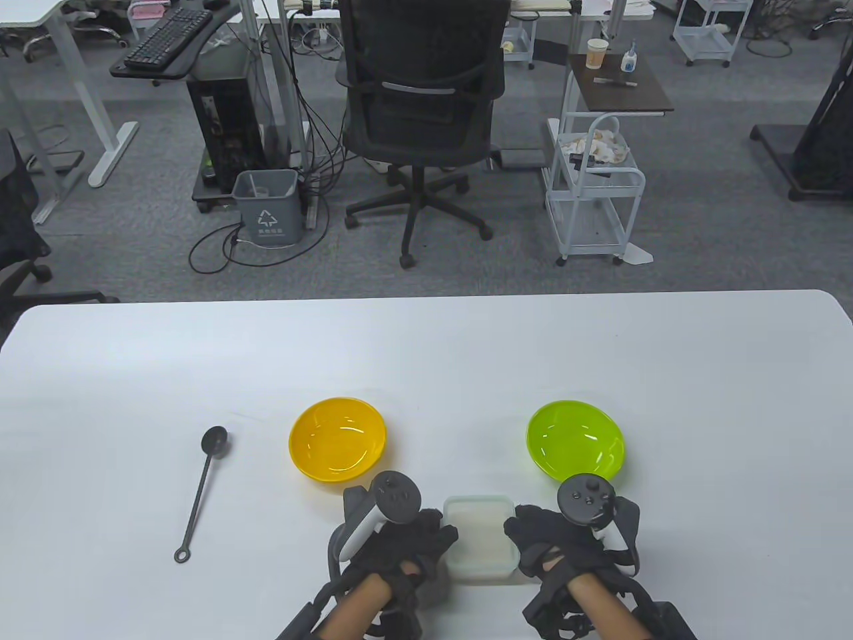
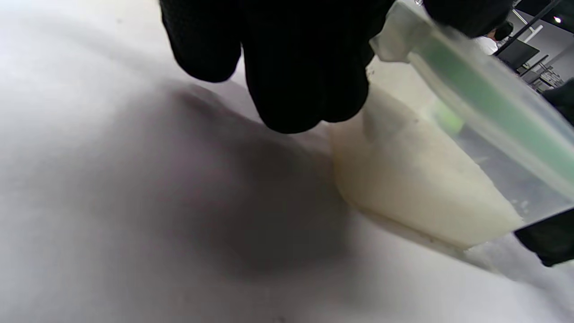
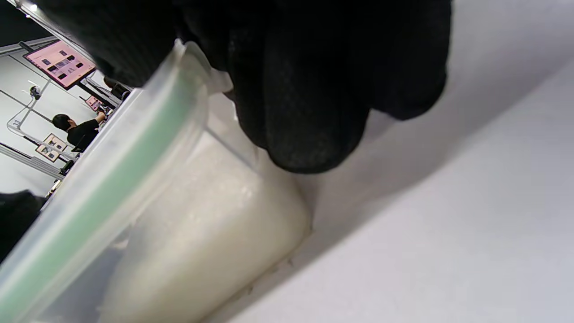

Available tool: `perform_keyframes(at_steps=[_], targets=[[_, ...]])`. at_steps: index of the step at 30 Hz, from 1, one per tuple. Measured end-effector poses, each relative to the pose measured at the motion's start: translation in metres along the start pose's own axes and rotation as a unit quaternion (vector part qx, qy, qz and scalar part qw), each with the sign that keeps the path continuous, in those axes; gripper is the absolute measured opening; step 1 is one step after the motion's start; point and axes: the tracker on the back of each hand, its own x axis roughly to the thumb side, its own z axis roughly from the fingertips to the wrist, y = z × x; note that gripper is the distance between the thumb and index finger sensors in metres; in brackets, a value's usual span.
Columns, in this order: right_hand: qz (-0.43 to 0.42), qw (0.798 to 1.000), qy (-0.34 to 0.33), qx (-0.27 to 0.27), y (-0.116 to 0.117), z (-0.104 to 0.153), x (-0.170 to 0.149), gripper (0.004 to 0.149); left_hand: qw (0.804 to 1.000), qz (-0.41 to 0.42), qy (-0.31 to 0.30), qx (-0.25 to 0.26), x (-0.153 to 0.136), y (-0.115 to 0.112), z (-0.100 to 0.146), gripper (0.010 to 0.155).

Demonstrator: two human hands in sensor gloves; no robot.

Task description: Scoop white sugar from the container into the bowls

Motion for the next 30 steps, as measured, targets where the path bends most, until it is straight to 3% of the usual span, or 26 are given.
perform_keyframes(at_steps=[13,20,30], targets=[[-0.073,0.996,0.032,0.039,0.001,-0.007,-0.013,0.056,0.995,0.076,0.022,-0.056,-0.013,-0.001,-0.011,0.063],[-0.095,0.995,0.041,0.008,0.000,-0.003,-0.016,0.048,0.992,0.093,0.029,-0.075,-0.017,-0.001,-0.015,0.063],[-0.017,0.999,0.013,-0.040,0.000,0.003,-0.007,0.049,0.998,0.054,0.030,-0.013,-0.015,0.004,-0.008,0.053]])
